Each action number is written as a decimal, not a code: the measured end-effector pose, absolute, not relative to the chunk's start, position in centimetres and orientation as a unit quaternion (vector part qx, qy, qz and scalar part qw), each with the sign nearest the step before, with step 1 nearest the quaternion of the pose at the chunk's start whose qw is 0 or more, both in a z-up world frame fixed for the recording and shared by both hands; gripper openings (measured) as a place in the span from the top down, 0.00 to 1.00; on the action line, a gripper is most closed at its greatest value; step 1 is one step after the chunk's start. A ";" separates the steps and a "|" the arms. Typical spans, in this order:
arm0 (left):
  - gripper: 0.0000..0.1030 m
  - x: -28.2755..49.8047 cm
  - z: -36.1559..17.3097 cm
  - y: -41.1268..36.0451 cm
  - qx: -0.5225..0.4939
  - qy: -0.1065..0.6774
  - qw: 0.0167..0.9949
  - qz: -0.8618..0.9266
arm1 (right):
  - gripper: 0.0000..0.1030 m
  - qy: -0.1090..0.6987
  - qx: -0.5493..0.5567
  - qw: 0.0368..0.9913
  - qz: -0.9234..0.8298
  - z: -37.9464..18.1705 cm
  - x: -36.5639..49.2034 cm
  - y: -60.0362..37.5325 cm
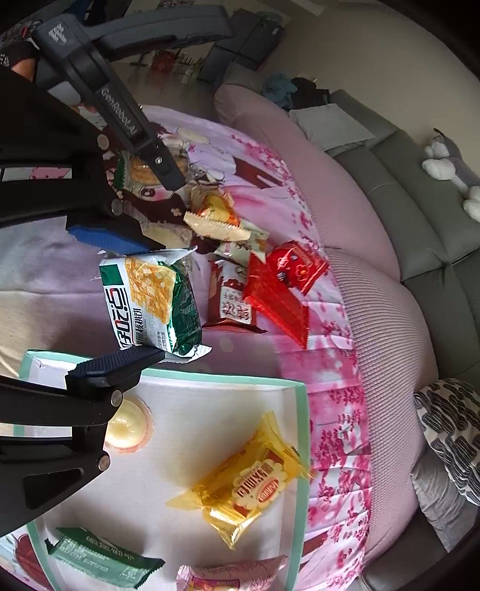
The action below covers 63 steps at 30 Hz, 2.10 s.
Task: Organize snacks
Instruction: 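Lift the cookie pack and biscuit box and carry both over the tray, then open the left tool over the tray while the right tool opens to drop the box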
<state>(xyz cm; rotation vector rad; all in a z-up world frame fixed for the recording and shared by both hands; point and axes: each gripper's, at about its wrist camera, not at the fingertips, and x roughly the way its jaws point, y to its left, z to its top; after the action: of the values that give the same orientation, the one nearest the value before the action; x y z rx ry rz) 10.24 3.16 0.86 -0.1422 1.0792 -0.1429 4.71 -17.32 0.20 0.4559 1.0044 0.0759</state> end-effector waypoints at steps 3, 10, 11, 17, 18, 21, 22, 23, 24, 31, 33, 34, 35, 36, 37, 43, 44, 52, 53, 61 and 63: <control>0.50 10.1 1.2 2.8 -0.065 0.508 0.856 -0.069 | 0.50 0.468 0.217 0.856 0.035 1.0 4.5 -17.7; 0.50 9.1 2.7 0.3 -0.048 0.482 0.869 -0.104 | 0.50 0.457 0.243 0.856 0.004 1.7 3.7 -21.0; 0.50 8.9 2.8 -0.4 -0.041 0.479 0.870 -0.114 | 0.50 0.454 0.246 0.857 -0.009 1.9 3.4 -21.8; 0.50 7.6 2.9 -4.5 -0.011 0.476 0.863 -0.167 | 0.50 0.441 0.266 0.851 -0.100 2.2 1.5 -27.8; 0.50 7.3 2.9 -5.5 0.000 0.474 0.862 -0.179 | 0.50 0.440 0.268 0.849 -0.114 2.2 1.1 -28.8; 0.50 6.5 2.8 -8.0 0.022 0.472 0.857 -0.203 | 0.50 0.439 0.278 0.841 -0.152 2.1 0.1 -31.6; 0.50 6.4 2.6 -8.7 0.025 0.473 0.855 -0.212 | 0.50 0.437 0.282 0.839 -0.162 2.1 -0.1 -32.3; 0.50 6.4 2.5 -9.3 0.027 0.475 0.852 -0.217 | 0.50 0.434 0.285 0.838 -0.168 2.0 -0.3 -32.9; 0.50 6.5 2.4 -10.1 0.029 0.479 0.848 -0.225 | 0.50 0.433 0.289 0.837 -0.170 1.9 -0.4 -33.4; 0.50 8.1 2.2 -14.3 0.051 0.473 0.847 -0.238 | 0.50 0.420 0.315 0.840 -0.139 1.1 0.1 -34.9; 0.50 8.6 1.9 -15.2 0.050 0.475 0.845 -0.242 | 0.50 0.420 0.318 0.839 -0.136 0.8 0.4 -35.1; 0.50 8.7 1.7 -15.7 0.050 0.476 0.844 -0.243 | 0.50 0.421 0.321 0.838 -0.134 0.6 0.5 -35.1; 0.50 9.0 1.4 -16.1 0.051 0.477 0.842 -0.245 | 0.50 0.421 0.325 0.837 -0.131 0.4 0.6 -35.2; 0.50 9.1 1.1 -16.6 0.053 0.478 0.841 -0.247 | 0.50 0.422 0.327 0.835 -0.131 0.3 0.6 -35.4; 0.50 9.3 0.9 -17.0 0.054 0.480 0.840 -0.248 | 0.50 0.424 0.327 0.834 -0.133 0.2 0.7 -35.4; 0.50 9.2 -1.0 -19.2 0.070 0.495 0.827 -0.258 | 0.50 0.438 0.329 0.825 -0.140 -0.8 0.9 -35.8; 0.50 9.1 -1.4 -19.5 0.075 0.498 0.824 -0.259 | 0.50 0.440 0.327 0.824 -0.145 -0.9 0.9 -35.9; 0.50 9.6 -2.4 -19.5 0.077 0.515 0.817 -0.248 | 0.49 0.441 0.321 0.820 -0.174 -0.8 0.2 -36.7; 0.50 9.7 -2.4 -19.5 0.076 0.515 0.817 -0.248 | 0.49 0.443 0.320 0.819 -0.175 -0.8 0.2 -36.7; 0.45 9.1 -1.6 -19.8 0.084 0.507 0.820 -0.251 | 0.48 0.457 0.309 0.814 -0.184 -1.1 0.4 -36.6; 0.45 9.0 -1.2 -19.7 0.083 0.507 0.821 -0.250 | 0.48 0.458 0.305 0.814 -0.186 -1.1 0.4 -36.6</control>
<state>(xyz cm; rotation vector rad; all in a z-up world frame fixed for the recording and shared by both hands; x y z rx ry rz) 9.03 -19.66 -1.24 0.1764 1.0783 -0.5312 0.43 -36.59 -1.09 0.6514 0.9777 -0.3965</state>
